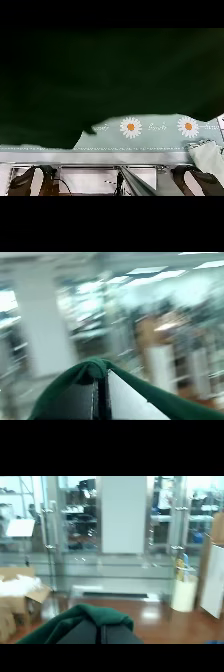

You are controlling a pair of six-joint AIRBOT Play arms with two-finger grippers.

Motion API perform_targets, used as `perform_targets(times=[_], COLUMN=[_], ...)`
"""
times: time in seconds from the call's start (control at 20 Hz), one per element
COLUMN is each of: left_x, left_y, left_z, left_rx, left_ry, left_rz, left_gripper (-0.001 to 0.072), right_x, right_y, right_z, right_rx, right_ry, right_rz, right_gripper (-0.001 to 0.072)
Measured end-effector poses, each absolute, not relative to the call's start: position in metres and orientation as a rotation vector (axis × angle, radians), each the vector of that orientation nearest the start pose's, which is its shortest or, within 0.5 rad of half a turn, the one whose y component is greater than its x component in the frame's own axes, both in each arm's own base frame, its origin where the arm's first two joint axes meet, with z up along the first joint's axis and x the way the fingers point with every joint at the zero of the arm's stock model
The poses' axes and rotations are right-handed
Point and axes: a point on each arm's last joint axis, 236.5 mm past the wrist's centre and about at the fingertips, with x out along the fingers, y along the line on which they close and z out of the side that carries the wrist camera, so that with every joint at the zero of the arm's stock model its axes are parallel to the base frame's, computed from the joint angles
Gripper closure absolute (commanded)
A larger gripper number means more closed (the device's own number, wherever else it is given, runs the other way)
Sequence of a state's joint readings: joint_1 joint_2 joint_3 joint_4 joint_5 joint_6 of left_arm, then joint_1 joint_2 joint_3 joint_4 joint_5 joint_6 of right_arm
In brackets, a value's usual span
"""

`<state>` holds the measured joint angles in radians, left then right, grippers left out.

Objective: Fold the shirts.

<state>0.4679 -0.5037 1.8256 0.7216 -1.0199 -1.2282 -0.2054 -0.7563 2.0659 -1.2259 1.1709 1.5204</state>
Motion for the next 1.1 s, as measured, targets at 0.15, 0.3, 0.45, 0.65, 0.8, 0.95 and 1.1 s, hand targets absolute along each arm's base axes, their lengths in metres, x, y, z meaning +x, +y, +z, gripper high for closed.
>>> perform_targets(times=[0.15, 0.3, 0.45, 0.65, 0.8, 0.95, 1.1], left_x=[0.109, 0.107, 0.119, 0.161, 0.211, 0.269, 0.327], left_y=[-0.113, -0.113, -0.103, -0.078, -0.055, -0.040, -0.045], left_z=[0.537, 0.495, 0.456, 0.393, 0.350, 0.305, 0.262], left_rx=[0.095, 0.096, 0.080, -0.007, -0.115, -0.251, -0.352], left_ry=[-0.236, -0.061, 0.125, 0.444, 0.632, 0.799, 0.917], left_rz=[-0.227, -0.212, -0.205, -0.243, -0.284, -0.366, -0.470], left_gripper=[0.0686, 0.0686, 0.0686, 0.0686, 0.0686, 0.0686, 0.0686], right_x=[0.170, 0.151, 0.151, 0.199, 0.261, 0.326, 0.382], right_y=[0.022, 0.005, -0.004, -0.010, -0.019, -0.026, -0.026], right_z=[0.532, 0.491, 0.455, 0.387, 0.320, 0.258, 0.201], right_rx=[0.014, -0.024, -0.022, 0.000, 0.023, 0.064, 0.118], right_ry=[-0.032, 0.132, 0.297, 0.585, 0.828, 0.992, 1.090], right_rz=[0.033, -0.050, -0.082, -0.045, -0.004, 0.039, 0.087], right_gripper=[0.0678, 0.0678, 0.0679, 0.0678, 0.0678, 0.0678, 0.0678])
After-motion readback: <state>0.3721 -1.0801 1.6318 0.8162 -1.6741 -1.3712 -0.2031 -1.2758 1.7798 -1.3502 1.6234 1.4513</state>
